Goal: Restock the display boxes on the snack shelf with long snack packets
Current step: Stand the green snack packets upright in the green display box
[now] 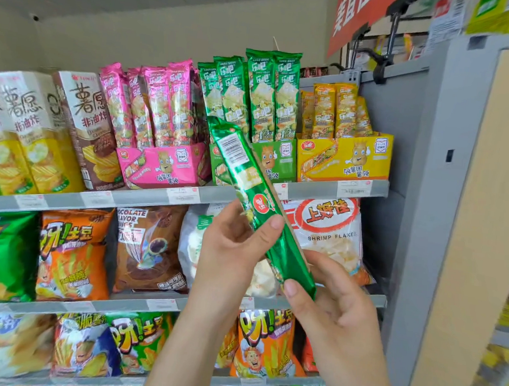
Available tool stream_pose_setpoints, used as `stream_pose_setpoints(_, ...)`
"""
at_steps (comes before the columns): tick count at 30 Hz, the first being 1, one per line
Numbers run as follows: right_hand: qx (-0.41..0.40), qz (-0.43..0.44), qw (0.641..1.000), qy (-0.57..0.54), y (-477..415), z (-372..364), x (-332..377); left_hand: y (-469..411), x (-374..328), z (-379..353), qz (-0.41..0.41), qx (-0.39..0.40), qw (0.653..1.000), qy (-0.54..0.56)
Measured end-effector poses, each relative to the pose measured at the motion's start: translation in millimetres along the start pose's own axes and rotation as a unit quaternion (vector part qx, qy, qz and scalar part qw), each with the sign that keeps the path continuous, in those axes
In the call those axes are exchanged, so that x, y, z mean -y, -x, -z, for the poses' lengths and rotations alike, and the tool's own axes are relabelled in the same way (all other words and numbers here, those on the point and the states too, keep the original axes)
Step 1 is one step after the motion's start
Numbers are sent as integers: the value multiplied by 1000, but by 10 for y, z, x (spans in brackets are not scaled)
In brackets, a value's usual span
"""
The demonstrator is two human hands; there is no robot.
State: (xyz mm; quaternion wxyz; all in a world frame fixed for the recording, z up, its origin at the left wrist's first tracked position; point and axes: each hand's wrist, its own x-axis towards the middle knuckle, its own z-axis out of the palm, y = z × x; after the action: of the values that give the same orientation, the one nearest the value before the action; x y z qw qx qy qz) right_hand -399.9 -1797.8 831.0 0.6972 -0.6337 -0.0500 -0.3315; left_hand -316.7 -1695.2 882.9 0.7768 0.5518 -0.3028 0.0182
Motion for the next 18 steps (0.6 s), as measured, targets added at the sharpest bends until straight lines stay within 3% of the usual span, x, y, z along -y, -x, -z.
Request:
stream_pose_setpoints(4,45,-37,998,13,29,51,100,5,-4,9,16,28,996,78)
stream_pose_setpoints(6,86,-126,986,-69,-63,62,154,15,-11,8,33,57,990,127)
stream_pose_setpoints(8,166,-140,968,-127,6,148,192,12,-13,11,49,75,985,150)
stream_pose_setpoints(12,138,-175,940,-259,-91,108,158,-19,-9,43,77,86,979,170)
stream_pose_setpoints(15,89,-126,968,-197,-69,114,102,-52,-57,7,83,83,985,129)
stream_pose_setpoints(18,49,-48,995,-76,-69,91,42,-101,-92,-34,51,27,998,4)
